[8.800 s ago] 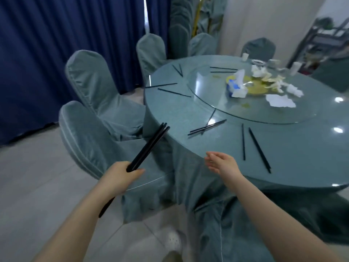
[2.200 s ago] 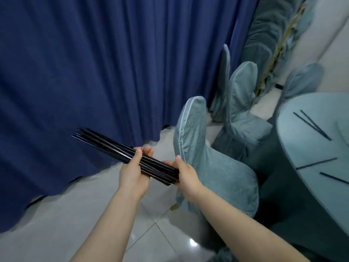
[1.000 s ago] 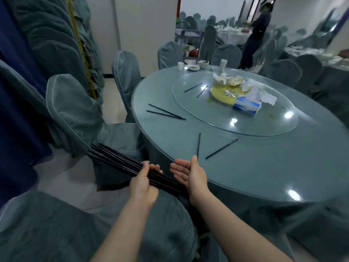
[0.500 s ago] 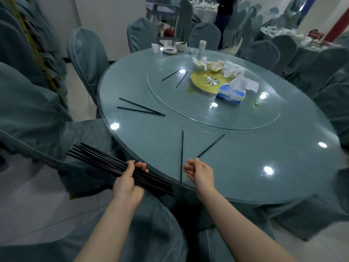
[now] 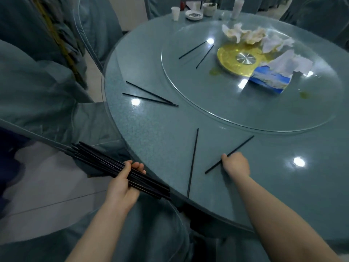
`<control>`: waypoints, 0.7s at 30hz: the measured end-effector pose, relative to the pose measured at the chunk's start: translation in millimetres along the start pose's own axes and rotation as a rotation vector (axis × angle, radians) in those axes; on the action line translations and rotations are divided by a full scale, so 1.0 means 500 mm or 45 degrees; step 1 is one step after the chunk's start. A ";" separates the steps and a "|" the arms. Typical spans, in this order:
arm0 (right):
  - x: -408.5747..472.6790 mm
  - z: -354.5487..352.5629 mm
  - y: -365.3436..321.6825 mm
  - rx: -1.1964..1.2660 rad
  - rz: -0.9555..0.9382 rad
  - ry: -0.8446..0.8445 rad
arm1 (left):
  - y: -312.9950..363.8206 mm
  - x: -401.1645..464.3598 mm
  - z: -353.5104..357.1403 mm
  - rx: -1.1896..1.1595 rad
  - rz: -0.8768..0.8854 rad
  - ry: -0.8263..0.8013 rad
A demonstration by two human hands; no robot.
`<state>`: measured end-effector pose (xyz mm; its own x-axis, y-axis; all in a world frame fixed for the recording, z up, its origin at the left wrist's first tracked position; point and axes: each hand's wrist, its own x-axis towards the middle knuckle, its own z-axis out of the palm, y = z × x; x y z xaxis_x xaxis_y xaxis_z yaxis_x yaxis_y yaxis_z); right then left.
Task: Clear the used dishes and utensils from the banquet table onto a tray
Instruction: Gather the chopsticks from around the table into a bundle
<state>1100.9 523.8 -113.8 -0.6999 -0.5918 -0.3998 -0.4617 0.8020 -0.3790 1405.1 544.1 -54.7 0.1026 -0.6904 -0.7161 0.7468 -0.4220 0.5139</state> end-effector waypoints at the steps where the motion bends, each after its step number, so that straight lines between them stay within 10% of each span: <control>1: -0.001 0.002 -0.003 -0.020 -0.016 -0.004 | 0.000 0.001 0.000 0.005 -0.002 0.007; 21: -0.139 0.109 -0.046 -0.210 -0.388 -0.261 | 0.023 0.024 -0.034 -0.019 -0.060 -0.001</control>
<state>1190.0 541.9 -122.8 -0.4017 -0.7950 -0.4545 -0.7243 0.5795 -0.3735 1426.2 541.2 -65.3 0.0667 -0.6703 -0.7391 0.7606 -0.4452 0.4725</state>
